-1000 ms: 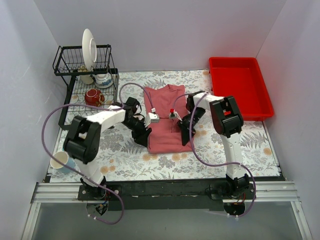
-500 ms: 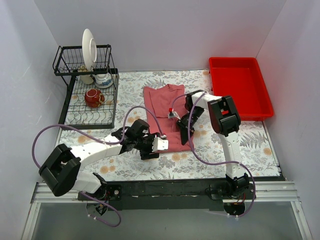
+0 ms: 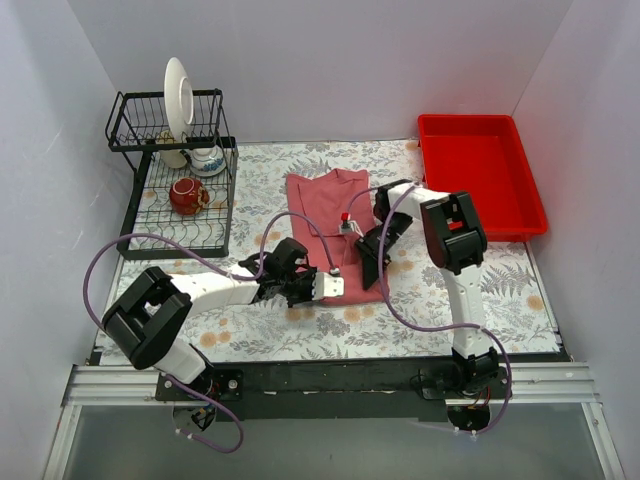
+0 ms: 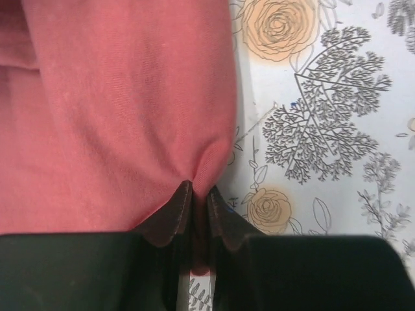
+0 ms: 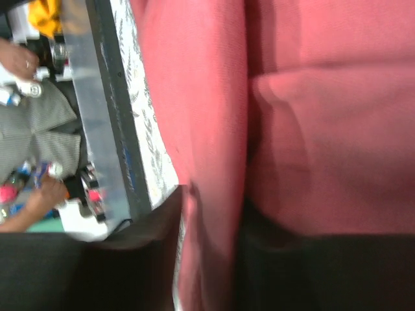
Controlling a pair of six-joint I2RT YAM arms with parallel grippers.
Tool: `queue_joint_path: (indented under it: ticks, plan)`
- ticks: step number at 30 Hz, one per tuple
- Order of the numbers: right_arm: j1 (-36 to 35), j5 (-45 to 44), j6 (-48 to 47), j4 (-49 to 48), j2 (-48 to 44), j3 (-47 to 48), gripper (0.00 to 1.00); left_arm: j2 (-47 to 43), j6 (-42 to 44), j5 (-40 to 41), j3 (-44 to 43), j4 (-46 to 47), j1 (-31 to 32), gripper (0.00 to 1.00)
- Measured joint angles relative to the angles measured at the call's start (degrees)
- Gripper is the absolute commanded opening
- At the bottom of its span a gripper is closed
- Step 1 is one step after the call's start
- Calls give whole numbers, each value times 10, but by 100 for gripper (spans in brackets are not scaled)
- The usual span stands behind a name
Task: Roll the t-shirts
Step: Roll the T-shirt to the center of the board.
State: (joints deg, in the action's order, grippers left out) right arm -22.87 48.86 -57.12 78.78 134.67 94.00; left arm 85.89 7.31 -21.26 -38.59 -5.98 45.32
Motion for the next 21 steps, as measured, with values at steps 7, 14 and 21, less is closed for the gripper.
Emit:
queue_joint_path:
  ticks: [7, 14, 21]
  plan:
    - [66, -21, 22, -123, -163, -25, 99, 13, -31, -97, -80, -140, -30, 0]
    - [47, -70, 15, -382, -555, -358, 99, 86, -129, -235, -189, -199, -123, 1]
    - [-54, -128, 24, -507, -607, -505, 99, 121, -160, -309, -217, -234, -166, 2]
